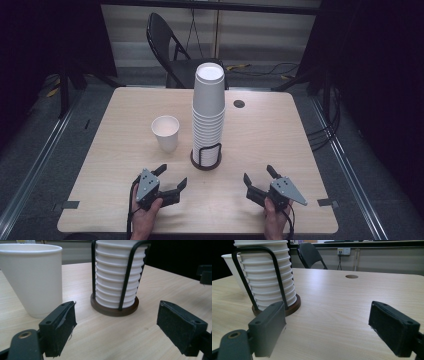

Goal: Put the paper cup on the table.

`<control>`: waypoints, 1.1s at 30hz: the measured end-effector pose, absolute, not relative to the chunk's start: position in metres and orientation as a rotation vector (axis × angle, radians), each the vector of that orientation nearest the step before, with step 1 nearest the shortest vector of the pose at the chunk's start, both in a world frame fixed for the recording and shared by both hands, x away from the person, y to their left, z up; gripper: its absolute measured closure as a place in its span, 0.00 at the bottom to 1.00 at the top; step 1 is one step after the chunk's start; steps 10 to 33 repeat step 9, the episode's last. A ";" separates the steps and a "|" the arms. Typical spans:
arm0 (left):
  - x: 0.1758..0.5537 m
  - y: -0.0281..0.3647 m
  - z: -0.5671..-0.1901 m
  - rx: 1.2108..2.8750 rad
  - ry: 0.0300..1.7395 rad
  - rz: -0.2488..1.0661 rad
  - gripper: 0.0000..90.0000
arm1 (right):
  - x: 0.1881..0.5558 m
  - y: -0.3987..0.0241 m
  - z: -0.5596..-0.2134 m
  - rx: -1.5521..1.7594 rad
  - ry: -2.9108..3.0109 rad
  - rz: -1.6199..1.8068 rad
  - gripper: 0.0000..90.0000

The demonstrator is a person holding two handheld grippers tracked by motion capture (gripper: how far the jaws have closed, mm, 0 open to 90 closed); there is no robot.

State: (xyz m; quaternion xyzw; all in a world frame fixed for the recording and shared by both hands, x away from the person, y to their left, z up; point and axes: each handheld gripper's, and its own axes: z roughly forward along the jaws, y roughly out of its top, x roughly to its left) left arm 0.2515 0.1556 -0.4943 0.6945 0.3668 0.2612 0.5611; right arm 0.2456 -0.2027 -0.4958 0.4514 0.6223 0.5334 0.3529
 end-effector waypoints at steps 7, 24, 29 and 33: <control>0.249 0.154 -0.495 1.634 0.850 0.658 0.17 | 0.248 -0.200 -0.495 1.174 1.637 1.350 0.15; 0.249 0.154 -0.495 1.637 0.840 0.659 0.17 | 0.250 -0.199 -0.495 1.201 1.638 1.324 0.16; 0.249 0.154 -0.495 1.637 0.840 0.659 0.17 | 0.250 -0.199 -0.495 1.201 1.638 1.324 0.16; 0.249 0.154 -0.495 1.637 0.840 0.659 0.17 | 0.250 -0.199 -0.495 1.201 1.638 1.324 0.16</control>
